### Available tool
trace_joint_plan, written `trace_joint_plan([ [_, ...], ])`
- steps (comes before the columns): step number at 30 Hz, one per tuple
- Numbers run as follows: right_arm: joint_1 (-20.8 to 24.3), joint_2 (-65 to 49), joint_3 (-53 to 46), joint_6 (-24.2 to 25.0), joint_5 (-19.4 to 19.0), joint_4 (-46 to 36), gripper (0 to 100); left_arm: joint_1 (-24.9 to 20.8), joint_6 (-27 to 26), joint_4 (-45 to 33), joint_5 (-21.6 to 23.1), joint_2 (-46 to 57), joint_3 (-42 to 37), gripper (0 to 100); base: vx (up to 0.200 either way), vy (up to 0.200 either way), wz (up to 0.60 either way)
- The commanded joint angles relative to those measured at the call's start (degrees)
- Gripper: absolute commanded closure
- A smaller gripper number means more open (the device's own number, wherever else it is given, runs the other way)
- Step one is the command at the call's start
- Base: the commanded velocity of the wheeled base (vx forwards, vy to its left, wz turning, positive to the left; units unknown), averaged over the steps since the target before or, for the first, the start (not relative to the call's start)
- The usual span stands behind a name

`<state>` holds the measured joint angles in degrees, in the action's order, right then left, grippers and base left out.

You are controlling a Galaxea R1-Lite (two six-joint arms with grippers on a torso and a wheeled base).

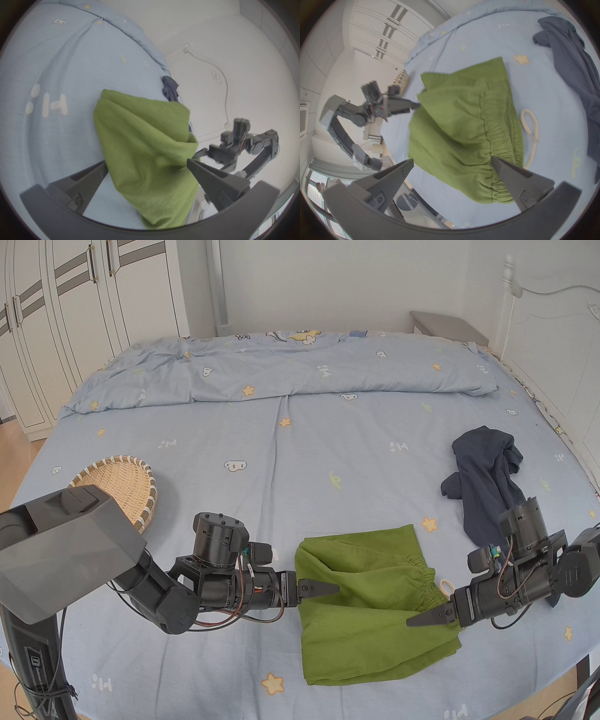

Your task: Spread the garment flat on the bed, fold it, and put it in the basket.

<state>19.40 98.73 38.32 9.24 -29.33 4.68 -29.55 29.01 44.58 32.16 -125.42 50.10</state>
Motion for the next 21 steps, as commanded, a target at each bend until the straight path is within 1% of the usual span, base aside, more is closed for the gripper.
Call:
trace_joint_plan([
  [1,0.12,1.38,-4.48,-2.03,2.61,0.42,0,-1.04,3.33,3.41,0.54,-0.97,0.87,0,0.0,0.0,0.0],
  [3,-0.06,1.55,-4.57,-2.21,3.67,0.42,0,-1.12,3.95,3.93,0.62,-0.88,0.87,0,0.0,0.0,0.0],
  [5,-0.06,1.73,-5.8,-2.3,6.3,0.42,0,-2.18,6.05,4.64,1.06,-0.62,0.43,0,0.0,0.0,0.0],
  [8,-0.15,1.9,-6.5,-2.3,7.89,1.03,0,-2.44,7.37,4.64,1.94,-0.44,0.17,0,0.0,0.0,0.0],
  [11,-0.06,3.84,-6.67,-2.21,7.97,5.34,0,-2.71,8.52,4.73,5.11,-0.27,-0.8,0,0.0,0.0,0.0],
  [13,0.2,4.98,-7.55,-1.59,7.97,10.79,0,-3.15,8.43,5.52,6.95,-0.35,-1.76,0,0.0,0.0,0.0],
  [14,0.29,5.16,-7.82,-1.42,8.06,12.11,0,-3.15,8.43,5.78,7.3,-0.35,-1.94,0,0.0,0.0,0.0],
  [15,0.38,5.24,-8.34,-1.07,8.24,15.62,0,-3.06,8.34,6.75,8.18,-0.44,-2.47,0,0.0,0.0,0.0],
  [17,0.12,5.51,-8.17,1.39,8.76,19.93,0,-2.97,8.34,8.33,9.85,-0.79,-3.17,0,0.0,0.0,0.0],
  [18,-0.24,5.68,-7.9,4.56,9.29,21.6,0,-2.88,8.34,9.38,11.08,-0.79,-3.52,0,0.0,0.0,0.0],
  [20,-0.94,5.16,-7.9,6.93,9.38,22.39,0,-2.97,8.34,10.35,11.87,-1.06,-3.7,0,0.0,0.0,0.0],
  [21,-2.52,4.54,-8.34,7.55,8.76,22.21,0,-2.97,8.34,11.14,12.31,-1.5,-3.61,0,0.0,0.0,0.0],
])
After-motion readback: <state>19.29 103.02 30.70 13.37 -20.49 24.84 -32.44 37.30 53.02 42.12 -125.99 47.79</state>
